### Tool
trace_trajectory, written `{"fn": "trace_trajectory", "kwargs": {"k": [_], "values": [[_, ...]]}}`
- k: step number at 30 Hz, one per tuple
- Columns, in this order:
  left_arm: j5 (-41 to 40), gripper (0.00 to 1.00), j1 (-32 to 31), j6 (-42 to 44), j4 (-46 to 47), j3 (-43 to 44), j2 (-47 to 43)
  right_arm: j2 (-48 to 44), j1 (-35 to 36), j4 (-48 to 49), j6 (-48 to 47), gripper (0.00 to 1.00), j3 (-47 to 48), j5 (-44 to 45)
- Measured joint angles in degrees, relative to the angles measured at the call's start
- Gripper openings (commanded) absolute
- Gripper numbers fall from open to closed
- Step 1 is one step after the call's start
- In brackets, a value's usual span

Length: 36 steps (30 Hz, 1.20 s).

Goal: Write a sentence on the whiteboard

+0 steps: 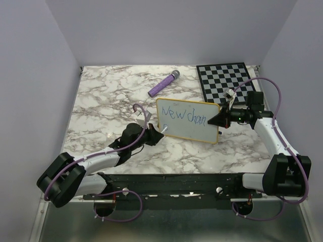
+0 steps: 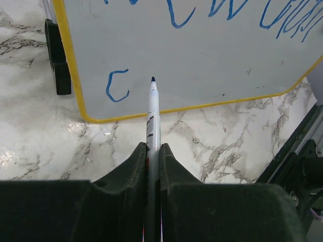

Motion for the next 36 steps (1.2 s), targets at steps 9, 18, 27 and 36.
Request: {"fn": "trace_trajectory", "kwargs": {"k": [9, 18, 27, 36], "values": [[-0.9, 0.0, -2.0, 0.0, 0.1, -0.8, 0.3, 0.0, 0.0, 0.0, 0.0, 0.01, 0.0, 0.0], [-5.5, 0.0, -4.5, 0.0, -1.4, -0.8, 0.7, 0.0, 0.0, 0.0, 0.0, 0.01, 0.0, 0.0], [-7.6, 0.0, -4.5, 0.0, -3.2, 0.1, 2.8, 0.0, 0.0, 0.0, 0.0, 0.01, 0.0, 0.0], [-8.5, 0.0, -4.5, 0.3, -5.2, 3.1, 3.9, 0.0, 0.0, 0.0, 0.0, 0.01, 0.0, 0.0]]}}
